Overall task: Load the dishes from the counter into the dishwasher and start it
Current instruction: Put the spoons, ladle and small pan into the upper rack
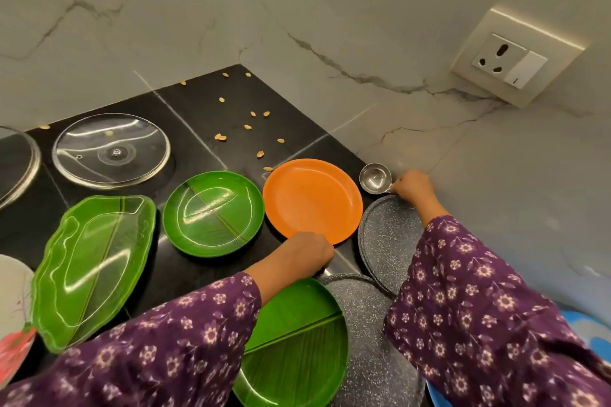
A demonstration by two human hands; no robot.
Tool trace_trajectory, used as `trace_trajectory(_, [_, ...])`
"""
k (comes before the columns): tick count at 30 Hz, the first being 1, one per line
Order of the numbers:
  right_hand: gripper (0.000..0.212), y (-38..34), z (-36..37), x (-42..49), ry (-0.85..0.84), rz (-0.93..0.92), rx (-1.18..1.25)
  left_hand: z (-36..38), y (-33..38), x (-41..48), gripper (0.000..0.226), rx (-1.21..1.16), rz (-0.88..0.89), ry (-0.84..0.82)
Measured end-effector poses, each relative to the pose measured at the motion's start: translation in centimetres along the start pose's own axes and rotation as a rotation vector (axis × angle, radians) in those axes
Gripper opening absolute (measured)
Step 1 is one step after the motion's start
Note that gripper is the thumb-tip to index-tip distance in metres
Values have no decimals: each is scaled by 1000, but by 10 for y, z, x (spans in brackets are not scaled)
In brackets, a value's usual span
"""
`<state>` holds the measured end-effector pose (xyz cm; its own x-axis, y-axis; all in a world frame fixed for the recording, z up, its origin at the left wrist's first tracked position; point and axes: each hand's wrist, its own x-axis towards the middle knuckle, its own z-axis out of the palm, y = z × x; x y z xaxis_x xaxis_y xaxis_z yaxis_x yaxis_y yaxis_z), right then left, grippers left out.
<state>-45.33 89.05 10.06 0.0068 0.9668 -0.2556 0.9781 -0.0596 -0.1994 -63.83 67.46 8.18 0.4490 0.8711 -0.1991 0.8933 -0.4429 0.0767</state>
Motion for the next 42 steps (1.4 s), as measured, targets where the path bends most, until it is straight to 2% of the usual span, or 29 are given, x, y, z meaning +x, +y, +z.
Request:
trace_trajectory(3, [12, -12, 3, -6, 41, -52, 93, 4, -3, 0, 19, -31, -8, 4])
trace_trajectory(6, [27, -21, 8, -6, 105, -109, 169, 6, -4, -1, 20, -79, -12, 17])
trace_trajectory(11, [13, -30, 12, -3, 139, -166, 322, 3, -1, -1, 16, -153, -11, -20])
trace_trajectory(15, [14, -37, 11, -5, 190, -207, 411, -1, -1, 1, 17, -228, -11, -64])
trace_trajectory(22, [15, -53, -15, -19, 330, -332, 541, -5, -4, 0, 21, -240, -10, -118])
trace_trajectory(27, [12, -56, -36, -45, 489, -463, 596, -13, -2, -6, 23, -201, -12, -126])
trace_trajectory(31, [11, -44, -69, -83, 674, -664, 470, -18, -4, -16, 25, -196, 9, -71])
trace_trajectory(33, [13, -33, -91, -111, 767, -765, 340, -24, -2, -25, 23, -229, -4, 57])
trace_trajectory(36, [21, -9, -125, -161, 810, -845, 147, -36, 10, -46, 24, -271, 7, 236])
trace_trajectory(40, [16, 28, -150, -239, 778, -742, -85, -45, 40, -85, 24, -365, 98, 355])
trace_trajectory(42, [15, 49, -151, -279, 724, -586, -81, -42, 58, -104, 25, -396, 151, 374])
